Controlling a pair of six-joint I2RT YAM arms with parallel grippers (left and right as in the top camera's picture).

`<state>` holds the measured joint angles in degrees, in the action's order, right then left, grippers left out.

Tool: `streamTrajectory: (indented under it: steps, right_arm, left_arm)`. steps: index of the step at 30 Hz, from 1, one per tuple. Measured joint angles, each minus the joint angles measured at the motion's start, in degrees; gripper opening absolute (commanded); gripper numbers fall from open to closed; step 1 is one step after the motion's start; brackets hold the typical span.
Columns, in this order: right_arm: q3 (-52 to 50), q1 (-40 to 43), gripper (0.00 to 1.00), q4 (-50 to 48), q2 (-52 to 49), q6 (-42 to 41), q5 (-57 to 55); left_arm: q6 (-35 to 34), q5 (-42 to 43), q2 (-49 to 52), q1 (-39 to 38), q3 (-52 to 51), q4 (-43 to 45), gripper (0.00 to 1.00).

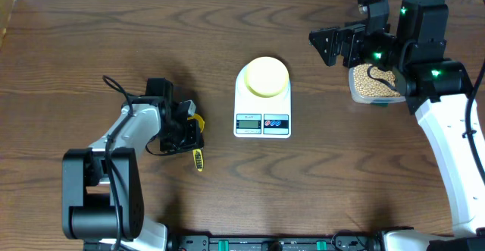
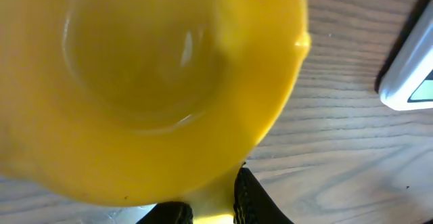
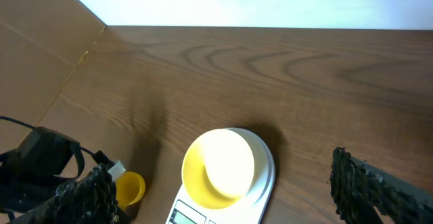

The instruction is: Scoop item into bowl and weigh 50g on scale

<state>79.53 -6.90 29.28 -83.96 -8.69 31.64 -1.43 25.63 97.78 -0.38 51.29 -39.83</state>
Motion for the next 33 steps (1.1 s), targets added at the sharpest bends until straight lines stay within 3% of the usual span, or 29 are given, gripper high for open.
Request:
streamTrajectory:
  steps: [6, 17, 22, 30, 33]
  right_arm:
    - [0.0, 0.0, 0.99, 0.0, 0.0, -0.46, 0.04]
    - [0.0, -4.09, 0.98, -0.26, 0.0, -3.3, 2.6]
    - [0.0, -7.41, 0.88, -0.31, 0.0, -3.74, 2.97]
    - [0.0, -9.22, 0.72, -1.18, 0.0, -6.84, 3.61]
    - [0.0, -9.22, 0.69, -2.23, 0.0, -8.11, 4.9]
  left_arm:
    - [-0.52, 0.02, -4.52, 0.0, 0.0, -0.02, 0.15]
    - [-12.57, 0.02, -15.15, 0.0, 0.0, 0.5, 0.15]
    - [-20.2, 0.15, -20.2, 0.0, 0.0, 3.91, 0.08]
    - [-34.12, 0.24, -26.08, 0.0, 0.02, 12.39, 0.07]
    - [-40.04, 0.9, -27.17, 0.0, -0.02, 21.2, 0.07]
